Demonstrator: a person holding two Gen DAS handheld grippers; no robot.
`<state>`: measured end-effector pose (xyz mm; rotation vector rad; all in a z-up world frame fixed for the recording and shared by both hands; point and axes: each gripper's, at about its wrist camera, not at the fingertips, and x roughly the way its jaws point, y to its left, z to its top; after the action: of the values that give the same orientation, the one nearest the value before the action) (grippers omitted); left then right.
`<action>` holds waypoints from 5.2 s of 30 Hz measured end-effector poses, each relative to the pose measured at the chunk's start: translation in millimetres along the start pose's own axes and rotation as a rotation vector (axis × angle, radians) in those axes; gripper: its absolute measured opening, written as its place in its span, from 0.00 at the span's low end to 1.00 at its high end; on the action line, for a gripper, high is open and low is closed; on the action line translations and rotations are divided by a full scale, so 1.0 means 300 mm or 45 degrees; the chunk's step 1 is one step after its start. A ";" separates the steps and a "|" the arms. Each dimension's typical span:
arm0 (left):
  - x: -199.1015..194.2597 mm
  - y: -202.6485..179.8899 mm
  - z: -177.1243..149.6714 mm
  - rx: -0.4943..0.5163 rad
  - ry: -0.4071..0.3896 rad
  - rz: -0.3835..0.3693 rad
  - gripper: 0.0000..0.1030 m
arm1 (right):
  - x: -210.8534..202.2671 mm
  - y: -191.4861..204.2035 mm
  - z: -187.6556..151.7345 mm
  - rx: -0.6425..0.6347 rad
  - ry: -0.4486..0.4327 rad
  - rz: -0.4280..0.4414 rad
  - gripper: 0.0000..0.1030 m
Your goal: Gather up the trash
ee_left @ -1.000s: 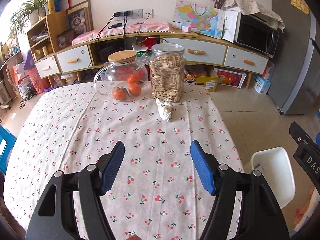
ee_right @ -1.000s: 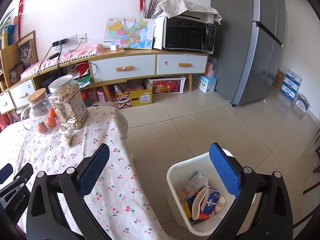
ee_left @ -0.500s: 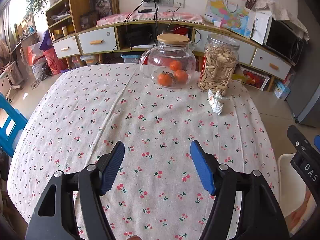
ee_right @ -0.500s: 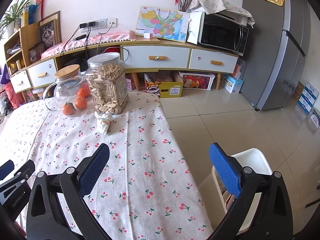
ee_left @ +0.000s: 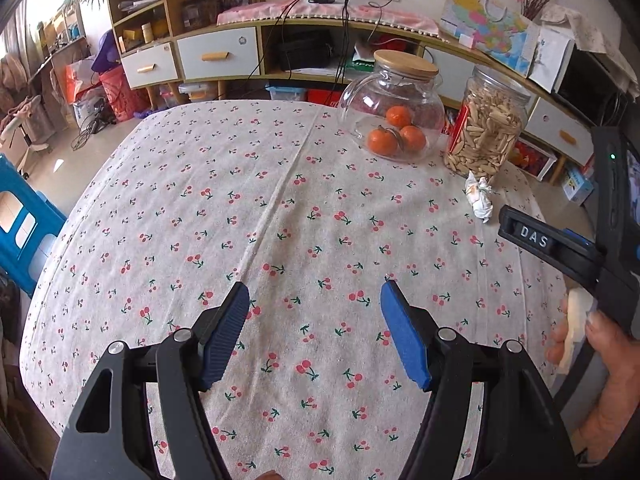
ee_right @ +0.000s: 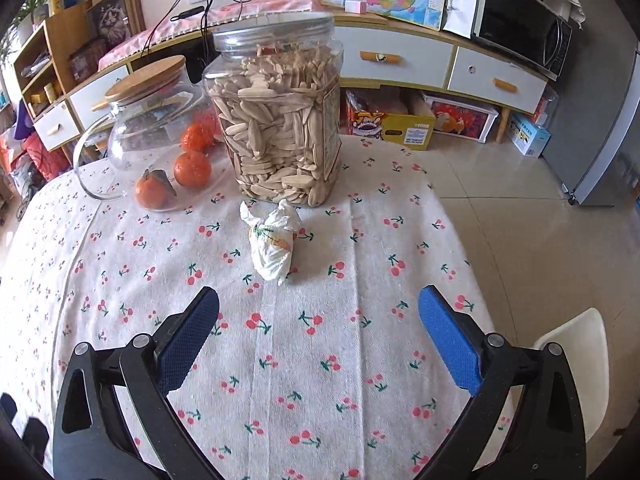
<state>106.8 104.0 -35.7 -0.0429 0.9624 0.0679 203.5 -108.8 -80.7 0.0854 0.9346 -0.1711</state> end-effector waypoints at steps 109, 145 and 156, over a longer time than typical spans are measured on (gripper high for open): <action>-0.155 -0.514 -0.244 0.231 -0.222 -0.060 0.88 | -0.581 -0.826 -0.357 0.277 -0.242 -0.177 0.93; -0.299 -0.149 -0.158 0.008 -0.309 0.007 0.93 | -0.580 -0.250 -0.420 -0.001 -0.408 -0.150 0.93; -0.278 -0.160 -0.164 0.018 -0.298 0.047 0.93 | -0.595 -0.267 -0.415 0.033 -0.412 -0.121 0.93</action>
<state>22.8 49.7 5.0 -0.0040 0.7294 0.0977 -13.9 -149.9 -10.4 0.0359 0.6137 -0.2762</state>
